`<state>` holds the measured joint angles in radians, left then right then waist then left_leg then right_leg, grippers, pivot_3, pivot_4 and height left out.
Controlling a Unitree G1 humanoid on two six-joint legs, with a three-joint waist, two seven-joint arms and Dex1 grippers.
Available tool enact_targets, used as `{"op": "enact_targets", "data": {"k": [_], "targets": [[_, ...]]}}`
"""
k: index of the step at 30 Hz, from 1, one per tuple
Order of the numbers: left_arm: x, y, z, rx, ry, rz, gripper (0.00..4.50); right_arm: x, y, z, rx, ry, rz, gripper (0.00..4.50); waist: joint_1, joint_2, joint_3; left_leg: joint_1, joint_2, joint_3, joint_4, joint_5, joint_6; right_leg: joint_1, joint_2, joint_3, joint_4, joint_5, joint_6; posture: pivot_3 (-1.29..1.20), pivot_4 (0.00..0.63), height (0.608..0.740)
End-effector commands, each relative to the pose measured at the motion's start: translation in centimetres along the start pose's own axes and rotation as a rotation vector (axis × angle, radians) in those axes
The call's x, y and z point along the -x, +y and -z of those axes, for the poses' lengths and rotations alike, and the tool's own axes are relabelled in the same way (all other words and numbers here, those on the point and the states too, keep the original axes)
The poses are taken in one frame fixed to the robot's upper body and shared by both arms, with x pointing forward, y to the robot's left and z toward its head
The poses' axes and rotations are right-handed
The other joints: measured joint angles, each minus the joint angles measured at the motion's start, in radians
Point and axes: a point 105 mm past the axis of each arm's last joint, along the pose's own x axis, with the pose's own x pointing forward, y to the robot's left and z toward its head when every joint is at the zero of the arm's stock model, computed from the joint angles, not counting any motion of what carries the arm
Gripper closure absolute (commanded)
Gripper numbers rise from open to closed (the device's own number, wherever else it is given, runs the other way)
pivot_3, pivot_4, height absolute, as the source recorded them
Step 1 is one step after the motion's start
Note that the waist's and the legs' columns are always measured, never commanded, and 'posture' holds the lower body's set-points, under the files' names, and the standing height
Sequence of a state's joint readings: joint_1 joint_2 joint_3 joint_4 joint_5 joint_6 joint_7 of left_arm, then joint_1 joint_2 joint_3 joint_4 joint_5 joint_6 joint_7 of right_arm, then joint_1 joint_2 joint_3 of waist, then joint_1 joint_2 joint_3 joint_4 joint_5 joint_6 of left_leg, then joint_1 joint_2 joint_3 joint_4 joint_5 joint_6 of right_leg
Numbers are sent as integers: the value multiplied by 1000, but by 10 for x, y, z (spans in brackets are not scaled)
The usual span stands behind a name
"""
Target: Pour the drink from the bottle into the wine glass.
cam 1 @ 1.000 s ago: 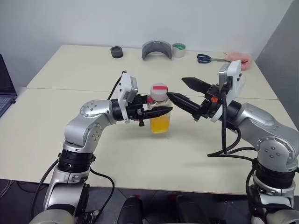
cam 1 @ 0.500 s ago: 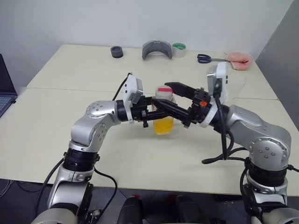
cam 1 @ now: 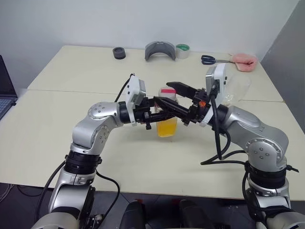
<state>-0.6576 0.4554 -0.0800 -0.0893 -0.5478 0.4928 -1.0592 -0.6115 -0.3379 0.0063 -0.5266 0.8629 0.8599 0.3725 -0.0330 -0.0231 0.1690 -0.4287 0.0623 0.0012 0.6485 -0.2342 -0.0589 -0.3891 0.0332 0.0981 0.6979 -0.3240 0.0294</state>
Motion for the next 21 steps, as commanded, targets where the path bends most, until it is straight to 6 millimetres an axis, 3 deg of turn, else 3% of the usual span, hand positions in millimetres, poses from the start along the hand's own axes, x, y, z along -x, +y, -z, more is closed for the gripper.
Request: {"op": "enact_targets", "data": {"k": [1, 3, 9, 14, 17, 21], "targets": [[-3, -2, -17, -65, -29, 21, 2658, 0, 5, -8, 40, -33, -17, 2094, 0, 0, 0, 0, 0, 0, 0, 0, 0, 0, 0, 0, 0, 0, 0, 0, 150, 740], [-4, -2, -17, -66, -29, 24, 2658, 0, 5, -8, 45, -30, -15, 2602, 0, 0, 0, 0, 0, 0, 0, 0, 0, 0, 0, 0, 0, 0, 0, 0, 150, 740], [-5, -4, -17, -61, -28, 44, 2658, 0, 3, -12, 46, -40, -41, 2602, 0, 0, 0, 0, 0, 0, 0, 0, 0, 0, 0, 0, 0, 0, 0, 0, 150, 740], [-5, -8, -16, -60, -13, 86, 2658, 1, 9, -30, 69, -27, -313, 2602, 0, 0, 0, 0, 0, 0, 0, 0, 0, 0, 0, 0, 0, 0, 0, 0, 150, 740], [-7, -10, -17, -64, -7, 119, 2658, -1, 13, -30, 81, 34, -536, 2602, 0, 0, 0, 0, 0, 0, 0, 0, 0, 0, 0, 0, 0, 0, 0, 0, 150, 740], [-10, -15, -17, -61, -3, 144, 2658, -10, 5, -27, 90, 68, -635, 2602, -1, 0, 0, 0, 0, 0, 0, 0, 0, 0, 0, -1, 0, 0, 0, 0, 150, 740]]}}
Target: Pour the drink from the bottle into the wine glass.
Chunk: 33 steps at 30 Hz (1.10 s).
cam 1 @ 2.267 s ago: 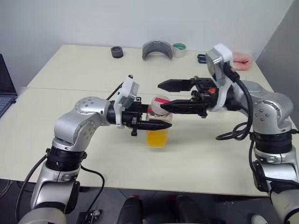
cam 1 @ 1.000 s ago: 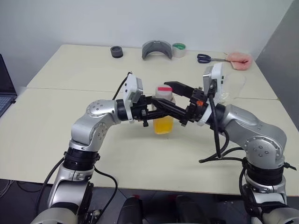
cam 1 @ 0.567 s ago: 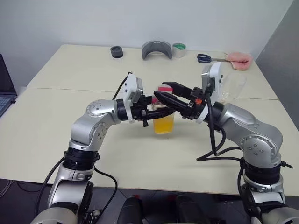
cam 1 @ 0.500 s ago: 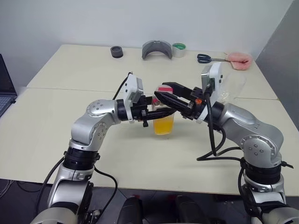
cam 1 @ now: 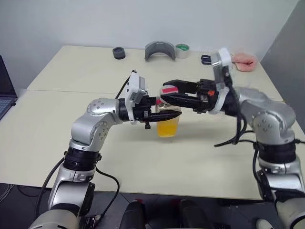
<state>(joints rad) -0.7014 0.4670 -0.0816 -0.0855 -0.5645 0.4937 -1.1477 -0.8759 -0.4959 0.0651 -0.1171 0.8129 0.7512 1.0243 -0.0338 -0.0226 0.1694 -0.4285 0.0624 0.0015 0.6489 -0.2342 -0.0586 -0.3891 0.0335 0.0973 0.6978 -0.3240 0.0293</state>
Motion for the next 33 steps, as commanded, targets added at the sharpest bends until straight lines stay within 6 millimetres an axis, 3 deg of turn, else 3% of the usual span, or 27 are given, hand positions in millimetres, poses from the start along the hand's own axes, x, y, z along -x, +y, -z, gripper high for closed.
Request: {"op": "enact_targets", "data": {"k": [1, 2, 7, 10, 15, 20, 24, 33], "targets": [[-9, -8, -5, -26, 7, 46, 2658, -15, 8, -9, 68, -11, -180, 2602, 0, 0, 0, 0, 0, 0, 0, 0, 0, 0, 0, 0, 0, 0, 0, 0, 150, 740], [-9, -9, -4, -23, 8, 50, 2658, -15, 6, -8, 75, -5, -188, 2602, 0, 0, 0, 0, 0, 0, 0, 0, 0, 0, 0, 0, 0, 0, 0, 0, 150, 740], [-8, -10, -3, -19, 12, 50, 2658, 2, 2, -7, 53, 26, -177, 976, 2, 1, 1, 0, 0, 0, 0, 0, 0, 0, -1, 0, 0, 0, 0, 0, 150, 740], [-6, -5, 0, -18, 17, 36, 2658, 22, 6, -9, 26, 31, -77, 20, 8, 1, 1, -1, 0, -2, 1, 0, 0, 0, -2, -1, 0, 0, 0, 0, 150, 740], [-5, 1, 2, -21, 14, 20, 2658, 37, 12, -1, 65, 67, 155, 20, 6, 1, 1, -3, -1, -2, 2, 0, 0, 0, -2, -1, 0, 0, 0, 0, 150, 740], [-9, 5, 3, -31, 8, 18, 2658, 22, 15, -4, 64, -13, 403, 20, -7, 1, 1, -2, 1, -2, 2, 0, 0, 0, 1, 0, 1, 0, 0, 0, 150, 740], [-12, 6, 3, -36, 3, 26, 2658, 11, 18, -7, 42, -62, 470, 20, -6, 1, 1, -2, 0, -3, 2, 1, -1, 0, 1, 0, 2, 0, 0, 0, 150, 740], [-15, 6, 1, -40, 2, 37, 2658, 6, 19, -1, 43, -30, 450, 20, 1, 1, 1, -2, -1, -2, 2, 1, -1, 0, 0, 0, 1, 0, 0, 0, 150, 740]]}}
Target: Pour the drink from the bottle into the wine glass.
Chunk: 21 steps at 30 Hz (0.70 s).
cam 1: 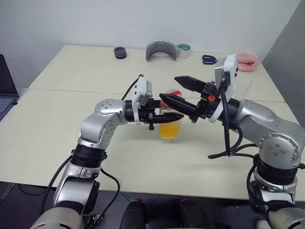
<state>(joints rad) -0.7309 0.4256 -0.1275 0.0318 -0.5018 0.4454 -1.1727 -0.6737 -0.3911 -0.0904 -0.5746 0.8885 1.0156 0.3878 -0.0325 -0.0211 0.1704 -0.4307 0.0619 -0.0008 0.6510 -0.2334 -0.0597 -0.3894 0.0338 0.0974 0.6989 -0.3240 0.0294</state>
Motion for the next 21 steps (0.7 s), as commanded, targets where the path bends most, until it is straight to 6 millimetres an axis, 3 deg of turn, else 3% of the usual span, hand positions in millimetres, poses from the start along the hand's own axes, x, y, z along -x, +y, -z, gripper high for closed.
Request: {"op": "enact_targets", "data": {"k": [1, 11, 14, 19, 21], "targets": [[-5, -3, -18, -74, -33, 29, 2658, 1, 6, -4, 40, -13, -31, 20, 0, 0, 0, 0, 0, 0, 0, 0, 0, 0, 0, 0, 0, 0, 0, 0, 150, 740], [-3, -3, -16, -73, -29, 5, 2658, -2, 5, 3, 40, -17, -36, 20, 0, 0, 0, 0, 0, 0, 0, 0, 0, 0, 0, 0, 0, 0, 0, 0, 150, 740], [-2, -3, -16, -69, -29, 3, 2658, -4, 5, 2, 31, -36, -38, 556, 0, 0, 0, 0, 0, 0, 0, 0, 0, 0, 0, 0, 0, 0, 0, 0, 150, 740], [-2, -3, -15, -67, -23, 5, 2658, -4, 4, 0, 32, -48, -36, 2324, 0, 0, 0, 0, 0, 0, 0, 0, 0, 0, 0, 0, 0, 0, 0, 0, 150, 740], [-2, -3, -16, -66, -22, 5, 2658, -4, 5, 1, 32, -46, -35, 2617, 0, 0, 0, 0, 0, 0, 0, 0, 0, 0, 0, 0, 0, 0, 0, 0, 150, 740]]}}
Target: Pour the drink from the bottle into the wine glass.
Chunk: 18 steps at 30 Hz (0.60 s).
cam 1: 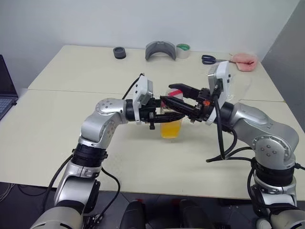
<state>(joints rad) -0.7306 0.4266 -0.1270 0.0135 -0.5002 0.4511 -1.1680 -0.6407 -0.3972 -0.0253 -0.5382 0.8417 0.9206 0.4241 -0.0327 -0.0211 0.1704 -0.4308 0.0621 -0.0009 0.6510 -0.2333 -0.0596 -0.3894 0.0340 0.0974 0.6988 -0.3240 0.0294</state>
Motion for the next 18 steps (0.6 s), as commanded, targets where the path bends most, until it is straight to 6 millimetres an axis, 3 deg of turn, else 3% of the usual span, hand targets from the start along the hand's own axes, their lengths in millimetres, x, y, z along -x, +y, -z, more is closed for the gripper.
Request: {"op": "enact_targets", "data": {"k": [1, 5, 12, 17, 18], "targets": [[-1, -1, -13, -54, -23, 4, 2658, 1, 5, -9, 30, -45, -18, 2617, 0, 0, 0, 0, 0, 0, 0, 0, 0, 0, 0, 0, 0, 0, 0, 0, 150, 740], [-2, -2, -14, -54, -22, 11, 2658, 0, 10, -9, 24, -50, -63, 2617, 0, 0, 0, 0, 0, 0, 0, 0, 0, 0, 0, 0, 0, 0, 0, 0, 150, 740], [-6, -8, -16, -47, -29, 63, 2658, -3, 25, -20, 47, -22, -536, 2617, -1, 1, 1, 0, 0, 1, 1, 0, 0, 0, 0, 0, 0, 0, 0, 0, 150, 740], [-10, -11, -18, -47, -35, 76, 2658, -15, 19, -13, 62, 38, -693, 2617, -1, 1, 1, 0, 0, 0, 1, 0, 0, 0, 1, -1, 0, 0, 0, 0, 150, 740], [-9, -11, -18, -47, -34, 76, 2658, -16, 17, -12, 65, 44, -701, 2267, -1, 1, 1, 0, 0, 0, 2, 0, 0, 0, 1, -1, 0, 0, 0, 0, 150, 740]]}}
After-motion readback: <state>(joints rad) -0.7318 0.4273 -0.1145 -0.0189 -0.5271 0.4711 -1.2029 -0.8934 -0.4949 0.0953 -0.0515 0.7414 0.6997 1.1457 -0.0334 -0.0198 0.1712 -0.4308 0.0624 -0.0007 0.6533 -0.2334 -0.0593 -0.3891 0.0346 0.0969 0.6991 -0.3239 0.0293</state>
